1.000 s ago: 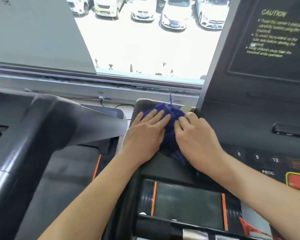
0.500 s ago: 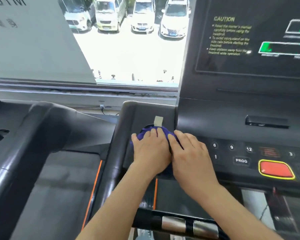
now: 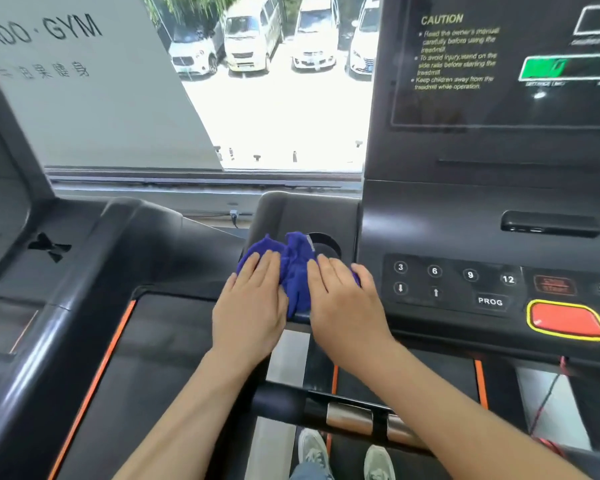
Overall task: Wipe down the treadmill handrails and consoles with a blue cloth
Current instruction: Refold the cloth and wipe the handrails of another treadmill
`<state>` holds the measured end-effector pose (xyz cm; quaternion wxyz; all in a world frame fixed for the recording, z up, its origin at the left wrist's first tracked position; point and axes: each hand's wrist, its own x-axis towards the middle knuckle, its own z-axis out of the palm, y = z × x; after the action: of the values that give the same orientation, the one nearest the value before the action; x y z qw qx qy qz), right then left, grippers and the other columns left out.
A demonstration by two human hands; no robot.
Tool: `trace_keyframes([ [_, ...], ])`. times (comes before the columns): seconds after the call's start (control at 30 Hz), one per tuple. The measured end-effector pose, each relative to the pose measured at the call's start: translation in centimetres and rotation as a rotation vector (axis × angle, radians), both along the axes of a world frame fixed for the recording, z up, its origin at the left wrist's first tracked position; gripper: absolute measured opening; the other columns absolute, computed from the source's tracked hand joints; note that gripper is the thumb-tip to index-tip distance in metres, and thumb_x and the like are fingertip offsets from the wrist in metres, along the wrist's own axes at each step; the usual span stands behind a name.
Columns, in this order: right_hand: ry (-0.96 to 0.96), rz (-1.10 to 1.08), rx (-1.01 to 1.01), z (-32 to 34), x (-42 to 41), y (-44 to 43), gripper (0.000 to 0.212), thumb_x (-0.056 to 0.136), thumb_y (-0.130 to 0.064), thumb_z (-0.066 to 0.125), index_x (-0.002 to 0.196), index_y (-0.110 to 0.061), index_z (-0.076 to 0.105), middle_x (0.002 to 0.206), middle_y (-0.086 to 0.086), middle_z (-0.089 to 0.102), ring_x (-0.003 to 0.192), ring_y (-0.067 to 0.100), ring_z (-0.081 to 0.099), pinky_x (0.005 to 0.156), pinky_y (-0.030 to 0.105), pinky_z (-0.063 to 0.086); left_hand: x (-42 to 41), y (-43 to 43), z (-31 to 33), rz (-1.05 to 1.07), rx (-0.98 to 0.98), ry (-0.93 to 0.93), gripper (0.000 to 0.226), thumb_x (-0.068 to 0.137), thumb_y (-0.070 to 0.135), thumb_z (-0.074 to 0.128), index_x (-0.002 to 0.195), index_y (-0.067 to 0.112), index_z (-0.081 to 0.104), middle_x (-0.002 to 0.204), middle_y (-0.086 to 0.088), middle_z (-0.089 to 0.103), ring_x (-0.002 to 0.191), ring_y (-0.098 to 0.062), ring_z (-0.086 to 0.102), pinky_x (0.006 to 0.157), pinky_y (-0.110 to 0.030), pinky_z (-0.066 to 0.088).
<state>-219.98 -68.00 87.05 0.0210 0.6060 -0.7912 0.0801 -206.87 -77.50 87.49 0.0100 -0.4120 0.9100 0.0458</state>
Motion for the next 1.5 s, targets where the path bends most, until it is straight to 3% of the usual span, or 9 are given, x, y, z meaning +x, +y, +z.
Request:
trace_keyframes([
  [0.17, 0.064, -0.134, -0.066, 1.2, -1.9, -2.5, 0.034, 0.082, -0.011, 0.03, 0.082, -0.008, 0.063, 0.083, 0.007, 0.057, 0.078, 0.027, 0.052, 0.062, 0.035, 0.025, -6.9, -1.5, -0.1, -0.08, 0.023, 0.028, 0.055, 0.101, 0.034, 0.03, 0.153, 0.023, 0.018, 0.16, 0.008, 0.019, 0.147, -0.012, 0.014, 0.118, -0.039, 0.013],
  [0.3, 0.04, -0.089, -0.075, 1.6, -2.1, -0.4, 0.031, 0.07, -0.003, 0.051, 0.097, -0.003, 0.066, 0.088, 0.012, 0.059, 0.078, 0.03, 0.053, 0.058, 0.035, 0.043, -6.0, 0.3, 0.0, -0.118, 0.143, 0.126, 0.058, 0.093, 0.021, 0.04, 0.149, 0.032, 0.03, 0.146, 0.017, 0.045, 0.13, -0.004, 0.044, 0.118, -0.03, 0.005],
  [0.4, -0.105, -0.072, -0.135, 1.9, -2.3, -0.3, 0.034, 0.055, 0.003, 0.071, 0.087, -0.004, 0.068, 0.085, 0.01, 0.059, 0.075, 0.029, 0.053, 0.058, 0.035, 0.052, -4.8, -0.5, 1.1, -0.181, 0.182, 0.152, 0.069, 0.079, 0.01, 0.043, 0.144, 0.036, 0.04, 0.126, 0.008, 0.064, 0.114, -0.018, 0.056, 0.115, -0.026, 0.019],
  [0.57, -0.152, -0.067, -0.384, 4.1, -3.1, -2.6, 0.025, 0.077, -0.002, 0.054, 0.098, -0.003, 0.069, 0.105, 0.012, 0.062, 0.094, 0.031, 0.054, 0.076, 0.038, 0.049, -3.7, -5.2, 3.8, 0.05, 0.243, 0.757, 0.055, 0.064, 0.004, 0.04, 0.103, 0.022, 0.075, 0.103, 0.008, 0.072, 0.101, -0.009, 0.063, 0.092, -0.008, 0.04],
  [0.77, -0.035, -0.124, 0.196, 2.2, -0.8, -5.8, 0.055, 0.083, -0.018, 0.03, 0.121, 0.002, 0.063, 0.134, 0.027, 0.053, 0.127, 0.039, 0.05, 0.108, 0.054, 0.032, -8.3, -10.1, 1.2, 0.08, 0.233, 0.14, 0.058, 0.097, 0.04, 0.036, 0.151, 0.025, 0.026, 0.16, -0.004, 0.019, 0.147, -0.022, 0.015, 0.119, -0.039, 0.015],
  [0.87, -0.01, -0.188, 0.33, 2.8, -0.4, -5.5, 0.059, 0.093, -0.018, 0.028, 0.145, 0.008, 0.026, 0.151, 0.033, 0.023, 0.142, 0.043, 0.023, 0.113, 0.052, 0.019, -13.8, -10.3, 0.0, -0.166, 0.159, 0.094, 0.052, 0.098, 0.047, 0.023, 0.144, 0.03, 0.038, 0.153, 0.001, 0.036, 0.14, -0.02, 0.033, 0.115, -0.042, 0.021],
  [0.97, 0.058, -0.24, 0.288, 3.6, -0.2, -4.6, 0.049, 0.079, -0.017, 0.04, 0.12, 0.003, 0.059, 0.12, 0.03, 0.058, 0.112, 0.039, 0.053, 0.085, 0.045, 0.036, -17.1, -9.1, 0.7, -0.24, 0.239, 0.227, 0.036, 0.099, 0.032, 0.029, 0.114, 0.024, 0.061, 0.127, 0.004, 0.061, 0.115, -0.023, 0.056, 0.095, -0.035, 0.037],
  [1.17, -0.038, 0.041, 0.004, 1.9, -1.1, -1.3, 0.012, 0.06, -0.009, 0.067, 0.07, -0.016, 0.069, 0.069, 0.003, 0.064, 0.074, 0.024, 0.057, 0.058, 0.033, 0.044, -10.8, -5.1, 0.3, -0.339, 0.326, 0.433, 0.052, 0.09, 0.014, 0.04, 0.141, 0.024, 0.049, 0.145, 0.006, 0.049, 0.133, -0.01, 0.044, 0.106, -0.022, 0.033],
  [1.5, -0.178, 0.327, -0.321, -0.2, -0.7, 4.4, 0.027, 0.088, -0.001, 0.046, 0.081, -0.013, 0.069, 0.087, -0.002, 0.068, 0.088, 0.021, 0.058, 0.087, 0.025, 0.046, 0.6, 1.7, 0.4, -0.188, 0.264, 0.536, 0.049, 0.086, 0.042, 0.056, 0.131, 0.025, 0.055, 0.126, 0.015, 0.06, 0.115, 0.002, 0.052, 0.098, -0.011, 0.037],
])
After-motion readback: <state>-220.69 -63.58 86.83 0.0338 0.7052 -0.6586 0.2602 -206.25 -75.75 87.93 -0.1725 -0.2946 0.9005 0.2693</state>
